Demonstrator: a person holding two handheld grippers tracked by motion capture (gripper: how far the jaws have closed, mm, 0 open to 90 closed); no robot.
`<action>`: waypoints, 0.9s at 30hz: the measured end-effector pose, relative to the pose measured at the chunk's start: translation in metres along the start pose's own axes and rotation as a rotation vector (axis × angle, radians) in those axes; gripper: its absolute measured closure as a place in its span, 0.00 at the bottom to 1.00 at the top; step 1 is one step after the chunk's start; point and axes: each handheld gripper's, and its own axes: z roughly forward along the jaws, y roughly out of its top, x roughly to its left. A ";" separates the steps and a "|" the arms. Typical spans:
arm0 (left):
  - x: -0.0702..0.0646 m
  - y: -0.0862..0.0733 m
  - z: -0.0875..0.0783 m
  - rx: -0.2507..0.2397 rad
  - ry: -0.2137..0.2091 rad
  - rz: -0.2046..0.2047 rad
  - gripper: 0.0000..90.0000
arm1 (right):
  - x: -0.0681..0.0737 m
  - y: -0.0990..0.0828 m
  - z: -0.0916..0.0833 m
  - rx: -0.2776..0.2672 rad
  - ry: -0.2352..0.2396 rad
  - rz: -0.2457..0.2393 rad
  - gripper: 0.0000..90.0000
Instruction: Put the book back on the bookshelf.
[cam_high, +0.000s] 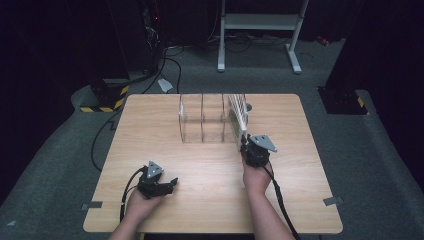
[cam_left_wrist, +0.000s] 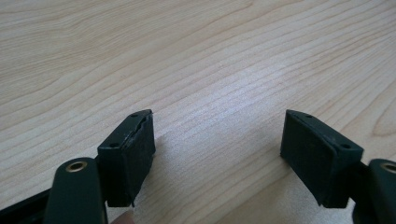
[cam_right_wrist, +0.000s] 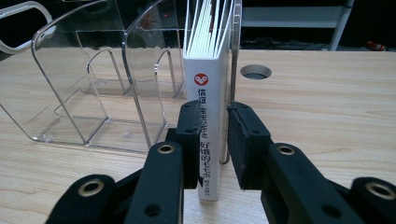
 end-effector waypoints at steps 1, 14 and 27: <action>0.000 0.000 0.000 0.001 -0.001 0.002 0.29 | 0.000 0.000 0.000 0.000 -0.001 0.000 0.83; 0.000 0.000 0.000 0.001 -0.001 0.000 0.29 | -0.001 0.001 -0.001 0.011 -0.003 -0.009 0.77; 0.000 0.000 0.000 -0.001 -0.002 -0.004 0.29 | -0.001 -0.001 -0.009 0.064 0.075 -0.037 0.48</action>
